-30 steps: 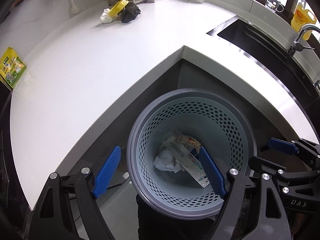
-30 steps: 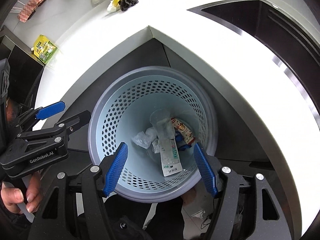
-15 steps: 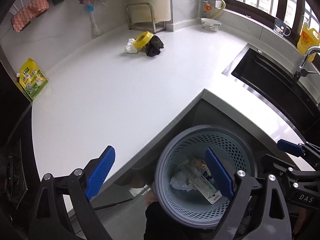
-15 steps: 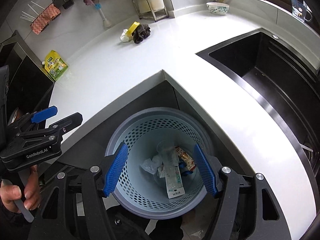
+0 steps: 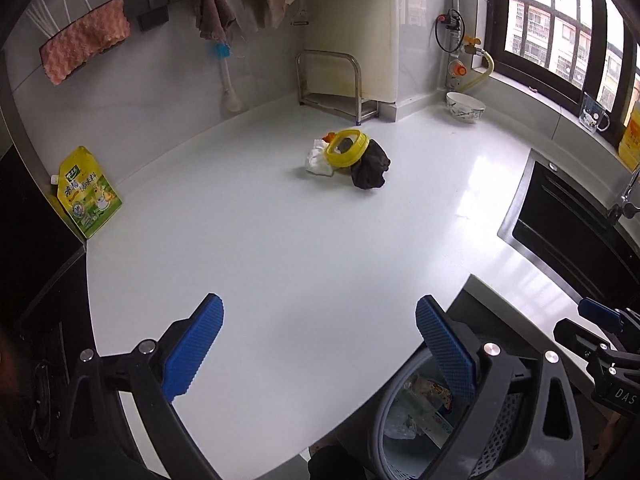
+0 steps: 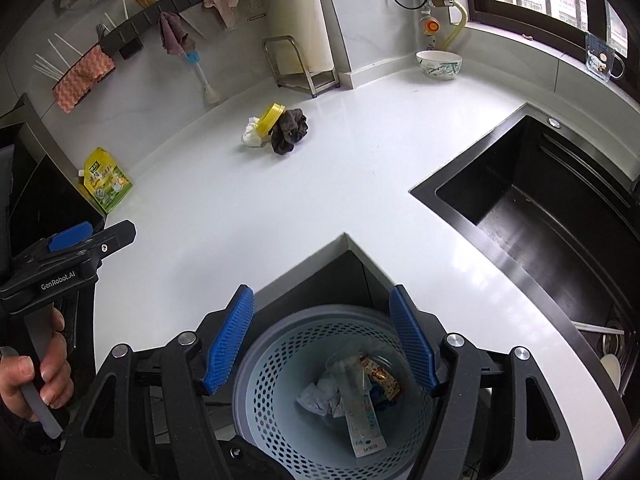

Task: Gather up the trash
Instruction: 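Move both tools toward the yellow-rimmed container and black cloth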

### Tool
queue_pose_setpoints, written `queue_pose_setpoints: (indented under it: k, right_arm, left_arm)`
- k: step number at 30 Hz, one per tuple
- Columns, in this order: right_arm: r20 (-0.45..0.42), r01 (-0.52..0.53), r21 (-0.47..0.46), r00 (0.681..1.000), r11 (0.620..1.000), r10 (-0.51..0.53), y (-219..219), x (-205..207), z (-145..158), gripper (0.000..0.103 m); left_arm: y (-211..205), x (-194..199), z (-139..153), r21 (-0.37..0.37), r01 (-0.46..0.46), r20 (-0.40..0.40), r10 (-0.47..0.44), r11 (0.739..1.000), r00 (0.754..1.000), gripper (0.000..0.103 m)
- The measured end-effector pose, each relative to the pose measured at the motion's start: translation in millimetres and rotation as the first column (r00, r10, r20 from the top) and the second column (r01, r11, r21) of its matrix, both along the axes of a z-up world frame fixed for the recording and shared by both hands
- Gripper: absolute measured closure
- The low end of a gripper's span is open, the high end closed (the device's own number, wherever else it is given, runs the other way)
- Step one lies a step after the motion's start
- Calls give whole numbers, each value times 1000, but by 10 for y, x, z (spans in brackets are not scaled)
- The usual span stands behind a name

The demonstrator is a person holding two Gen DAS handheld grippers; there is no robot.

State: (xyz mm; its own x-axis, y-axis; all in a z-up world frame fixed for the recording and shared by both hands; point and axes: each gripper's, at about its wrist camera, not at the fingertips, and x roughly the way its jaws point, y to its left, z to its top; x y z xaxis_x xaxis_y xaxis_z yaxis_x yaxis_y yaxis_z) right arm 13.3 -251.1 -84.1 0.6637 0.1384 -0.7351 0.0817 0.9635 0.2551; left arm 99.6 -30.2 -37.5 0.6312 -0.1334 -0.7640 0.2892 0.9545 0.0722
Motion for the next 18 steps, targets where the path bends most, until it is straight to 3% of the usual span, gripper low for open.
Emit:
queue_pose_setpoints:
  k: [9, 18]
  right_arm:
    - [51, 40, -33, 998, 999, -38, 202, 733, 85, 35]
    - [69, -15, -169, 997, 986, 27, 468, 1731, 59, 35]
  left_arm:
    - [192, 710, 24, 31, 23, 57, -25, 999, 998, 7]
    - [349, 1488, -92, 21, 21, 66, -22, 1000, 998, 7]
